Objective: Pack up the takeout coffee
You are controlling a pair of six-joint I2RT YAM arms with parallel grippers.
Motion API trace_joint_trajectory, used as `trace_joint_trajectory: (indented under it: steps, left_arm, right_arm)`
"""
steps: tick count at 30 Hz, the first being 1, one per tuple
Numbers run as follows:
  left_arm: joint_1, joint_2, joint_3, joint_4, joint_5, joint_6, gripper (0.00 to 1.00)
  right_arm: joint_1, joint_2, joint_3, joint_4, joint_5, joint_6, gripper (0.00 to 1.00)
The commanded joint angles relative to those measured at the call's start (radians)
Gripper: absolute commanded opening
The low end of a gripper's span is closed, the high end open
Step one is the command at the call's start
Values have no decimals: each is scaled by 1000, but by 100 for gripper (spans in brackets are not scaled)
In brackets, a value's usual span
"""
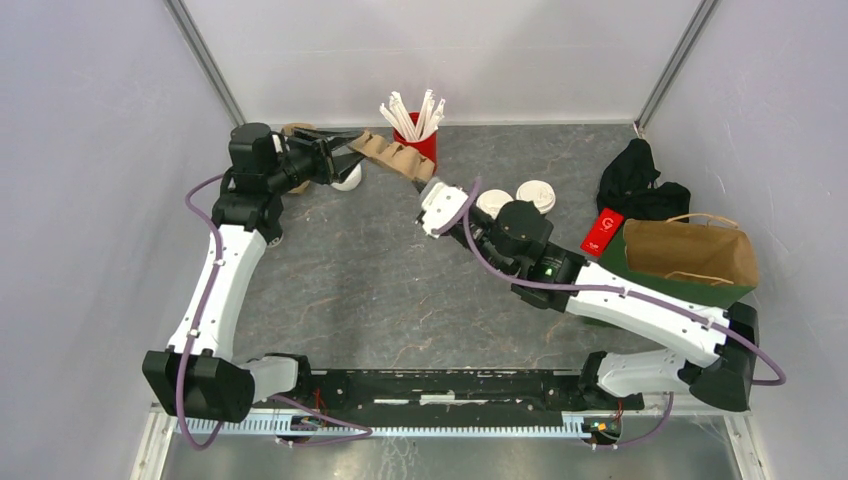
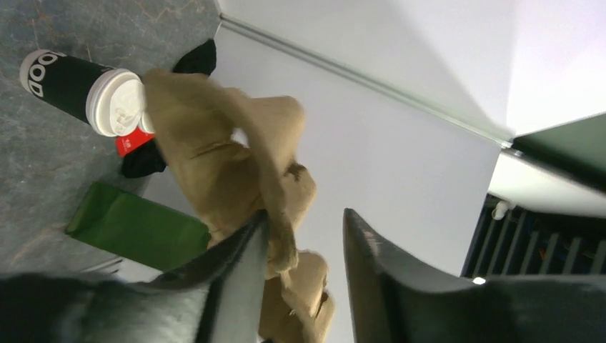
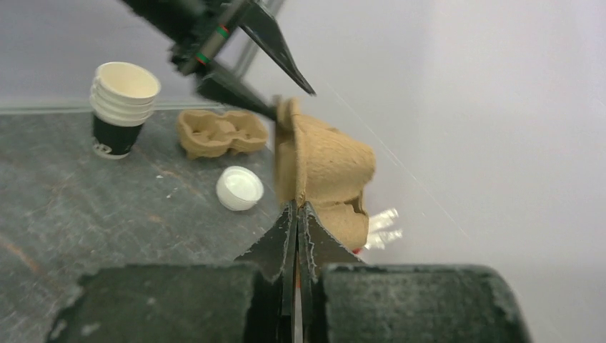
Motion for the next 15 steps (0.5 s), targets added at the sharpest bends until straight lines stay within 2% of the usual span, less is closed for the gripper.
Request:
trace_joint_trajectory:
  steps: [1, 4, 8, 12, 15]
  left_arm:
    - [-5, -17, 31, 44, 57, 111, 62]
    - [-5, -15, 100, -74, 45, 287, 81]
    - [-14, -49, 126, -161, 26, 426, 94]
    - [-160, -68, 105, -200, -58, 484, 93]
    - [-358, -57, 106, -197, -176, 517, 89]
  right_arm:
    - [-2, -72, 77, -65, 225, 115, 0]
    - [-2, -155, 93, -153, 333, 177, 0]
    - [-2, -235, 152, -333, 554, 230, 0]
    - [-2, -299, 218, -519, 780, 225, 0]
    - [-2, -353, 255, -583, 942, 208, 0]
